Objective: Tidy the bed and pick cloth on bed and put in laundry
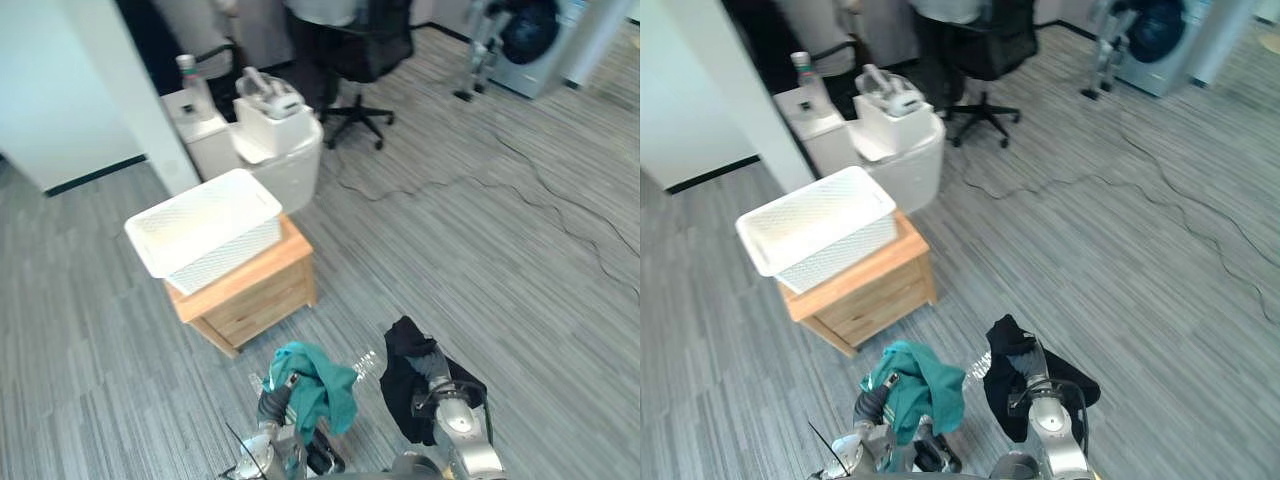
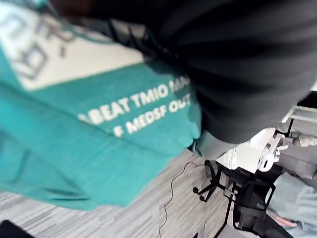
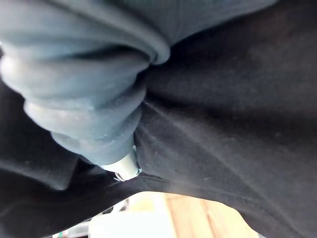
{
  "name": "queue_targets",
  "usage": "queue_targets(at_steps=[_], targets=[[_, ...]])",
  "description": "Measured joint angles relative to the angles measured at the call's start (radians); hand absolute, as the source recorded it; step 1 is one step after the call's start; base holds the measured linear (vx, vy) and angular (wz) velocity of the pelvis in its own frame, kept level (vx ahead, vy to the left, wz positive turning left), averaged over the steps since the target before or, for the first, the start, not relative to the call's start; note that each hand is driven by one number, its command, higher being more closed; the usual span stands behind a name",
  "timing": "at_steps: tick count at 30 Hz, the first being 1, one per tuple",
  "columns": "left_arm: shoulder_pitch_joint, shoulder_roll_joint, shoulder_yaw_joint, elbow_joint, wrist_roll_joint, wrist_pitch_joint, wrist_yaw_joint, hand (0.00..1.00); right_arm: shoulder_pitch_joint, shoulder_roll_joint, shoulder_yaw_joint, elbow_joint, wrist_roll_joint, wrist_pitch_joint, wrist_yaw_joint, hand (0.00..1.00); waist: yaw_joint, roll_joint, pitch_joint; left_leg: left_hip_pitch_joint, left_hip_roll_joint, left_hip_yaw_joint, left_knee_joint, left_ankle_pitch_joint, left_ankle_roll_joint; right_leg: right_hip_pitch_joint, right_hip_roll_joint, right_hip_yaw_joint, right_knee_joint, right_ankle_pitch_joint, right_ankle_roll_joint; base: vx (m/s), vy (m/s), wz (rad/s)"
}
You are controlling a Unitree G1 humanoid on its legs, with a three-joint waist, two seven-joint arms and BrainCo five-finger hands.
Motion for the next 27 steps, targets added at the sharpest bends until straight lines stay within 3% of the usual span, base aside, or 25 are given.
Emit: queue_targets(at_steps=[3,4,6,7,9,10,17,22,27], targets=[[-0.015,0.024,-0.001,0.001,0.001,-0.002,0.000,1.00,-0.015,0.017,0.033,-0.013,0.000,-0.003,0.008,1.00,0.000,0.001,-0.009,-0.009,-0.004,-0.090,-0.011,0.009,-0.029,-0.025,-0.021,0.031,-0.295,-0.005,-0.014,0.24,-0.158,1.23],[-0.015,0.029,-0.003,0.006,0.002,-0.006,0.001,1.00,-0.014,0.025,0.044,-0.030,0.000,-0.003,0.019,1.00,0.002,-0.011,-0.016,-0.015,-0.010,-0.101,-0.022,0.014,-0.052,-0.016,-0.018,0.050,-0.485,0.032,0.020,0.20,-0.297,0.75],[-0.007,0.049,-0.003,0.025,-0.002,-0.007,0.001,1.00,-0.010,0.048,0.073,-0.028,0.001,-0.005,0.021,1.00,0.019,-0.062,-0.040,-0.002,-0.038,-0.105,-0.038,0.016,-0.079,-0.015,-0.031,0.082,-0.633,0.219,0.038,0.18,-0.329,0.34],[0.000,0.041,0.000,0.054,-0.002,0.000,0.005,1.00,-0.001,0.055,0.090,-0.023,0.001,-0.004,0.020,1.00,0.024,-0.058,-0.056,-0.005,-0.022,-0.111,-0.027,0.003,-0.105,0.003,-0.021,0.086,-0.662,0.264,0.060,0.11,-0.254,-0.02],[0.018,0.002,-0.002,0.051,-0.002,0.000,0.007,1.00,-0.001,0.032,0.103,-0.021,0.001,-0.004,0.021,1.00,0.027,-0.016,-0.081,-0.012,0.029,-0.107,-0.028,-0.002,-0.137,0.043,0.038,0.063,-0.756,0.294,0.039,0.12,-0.191,-0.08],[0.000,-0.041,-0.068,0.021,-0.011,-0.002,-0.001,1.00,0.028,0.014,0.102,-0.024,0.012,-0.003,0.039,1.00,0.024,-0.015,-0.099,0.047,0.032,-0.090,-0.167,0.069,-0.176,0.110,0.089,0.041,-0.890,0.349,0.013,0.08,-0.077,-0.06],[0.000,-0.028,-0.053,0.036,-0.013,-0.003,-0.001,1.00,0.037,0.013,0.088,-0.013,0.013,-0.004,0.040,1.00,0.024,-0.016,-0.098,0.050,0.035,-0.091,-0.156,0.076,-0.173,0.115,0.095,0.040,-0.890,0.349,0.013,0.00,-0.002,0.01],[-0.022,-0.010,0.030,0.099,-0.040,-0.006,0.005,1.00,0.075,0.002,0.028,0.095,0.050,0.001,0.042,1.00,0.024,-0.029,-0.065,0.022,0.070,-0.120,-0.029,0.061,-0.174,0.182,0.099,-0.003,-0.905,0.340,0.003,-0.05,-0.037,0.24],[-0.033,-0.018,0.107,0.153,-0.051,-0.018,0.009,1.00,0.126,-0.044,-0.055,0.139,0.081,0.025,0.042,1.00,0.025,0.015,-0.016,0.011,0.107,-0.128,-0.021,0.049,-0.186,0.238,0.150,0.017,-0.976,0.336,0.013,-0.15,-0.061,0.34]])
